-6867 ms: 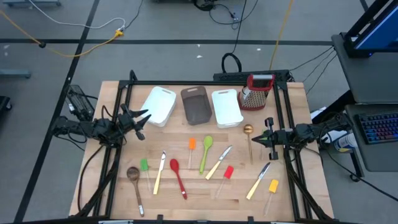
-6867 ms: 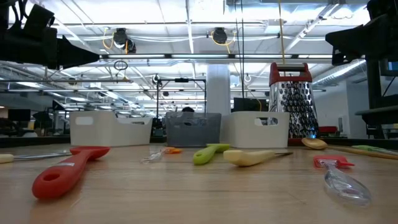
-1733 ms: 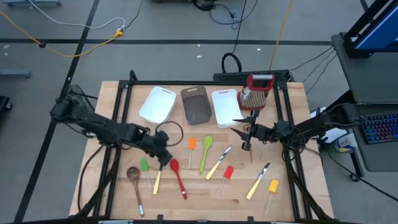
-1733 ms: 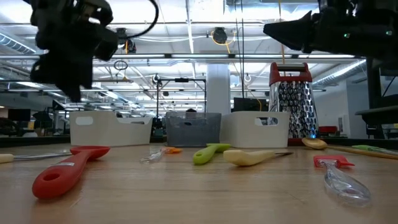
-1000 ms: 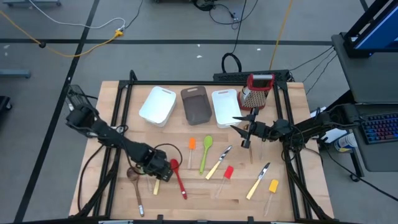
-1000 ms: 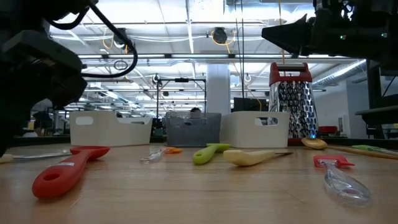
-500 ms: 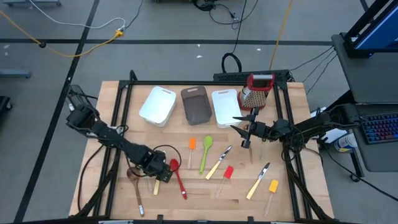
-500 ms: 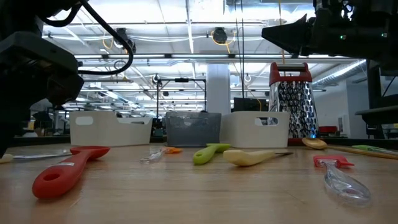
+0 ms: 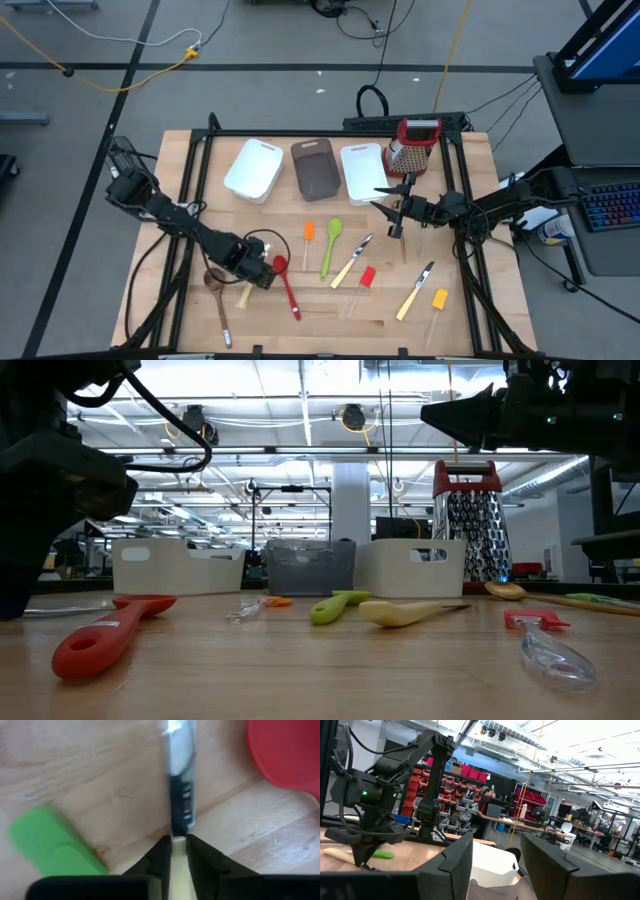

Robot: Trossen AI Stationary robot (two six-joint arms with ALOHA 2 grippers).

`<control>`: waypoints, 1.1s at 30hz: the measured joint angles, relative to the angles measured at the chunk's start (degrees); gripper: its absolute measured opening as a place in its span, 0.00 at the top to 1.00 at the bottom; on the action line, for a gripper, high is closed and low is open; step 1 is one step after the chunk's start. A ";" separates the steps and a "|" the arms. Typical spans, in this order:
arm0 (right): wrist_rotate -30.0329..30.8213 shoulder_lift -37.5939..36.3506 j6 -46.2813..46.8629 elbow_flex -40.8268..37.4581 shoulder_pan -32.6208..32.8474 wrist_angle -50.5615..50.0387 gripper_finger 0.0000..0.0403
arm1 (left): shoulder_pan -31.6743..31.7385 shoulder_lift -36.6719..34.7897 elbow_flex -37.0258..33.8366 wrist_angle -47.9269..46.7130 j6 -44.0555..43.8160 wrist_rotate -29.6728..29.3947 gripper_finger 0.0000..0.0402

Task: Pick & Place Kitchen Items
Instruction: Put the bottom left yellow knife into the left white bin, then put the left yellow knife into the left white bin

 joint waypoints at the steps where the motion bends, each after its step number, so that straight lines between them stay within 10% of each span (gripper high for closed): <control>1: 0.00 0.00 0.00 0.00 0.00 0.00 0.60 | 0.14 -0.02 0.02 0.04 -0.02 -0.03 0.89; 33: 0.07 -0.02 -1.12 0.00 0.00 0.20 0.60 | 7.66 -8.79 -0.35 -8.85 10.36 -15.26 0.99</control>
